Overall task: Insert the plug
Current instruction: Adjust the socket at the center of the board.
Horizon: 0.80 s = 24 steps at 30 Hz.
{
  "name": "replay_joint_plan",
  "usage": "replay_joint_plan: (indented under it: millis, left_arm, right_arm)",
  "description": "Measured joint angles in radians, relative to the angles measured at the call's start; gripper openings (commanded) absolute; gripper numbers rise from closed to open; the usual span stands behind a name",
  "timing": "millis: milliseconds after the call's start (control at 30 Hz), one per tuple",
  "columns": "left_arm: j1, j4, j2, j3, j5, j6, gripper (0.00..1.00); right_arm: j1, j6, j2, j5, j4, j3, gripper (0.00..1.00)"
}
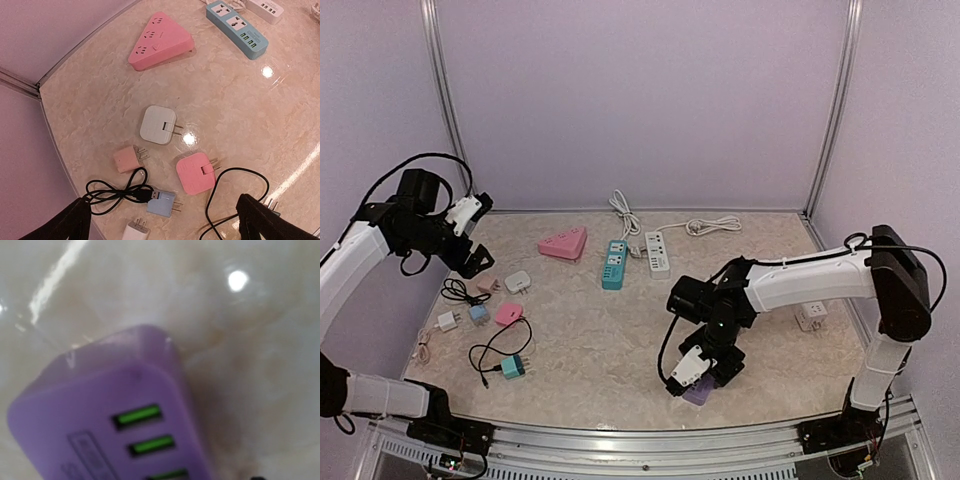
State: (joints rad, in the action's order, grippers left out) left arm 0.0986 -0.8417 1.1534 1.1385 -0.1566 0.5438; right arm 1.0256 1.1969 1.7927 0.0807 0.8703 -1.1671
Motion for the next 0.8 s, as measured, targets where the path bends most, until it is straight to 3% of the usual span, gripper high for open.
replay_joint_plan:
  millis: [200,267,567,800]
  left_arm:
    - [0.000,0.000,-0.008,0.000,0.015,0.003,0.99]
    - [0.000,0.000,-0.012,0.000,0.019,0.004,0.99]
    - [0.000,0.000,-0.018,-0.001,0.031,0.008,0.99]
    - [0.000,0.000,-0.018,-0.001,0.030,0.007,0.99]
  right_arm:
    - [0.000,-0.045,0.000,-0.014,-0.045,0.026,0.28]
    - [0.000,-0.097,-0.002,-0.014,-0.065,0.026,0.22]
    - [-0.035,-0.435,-0.014,-0.024,-0.153,-0.002,0.19]
    - [-0.071,-0.689,0.050,-0.075,-0.177,-0.079,0.25]
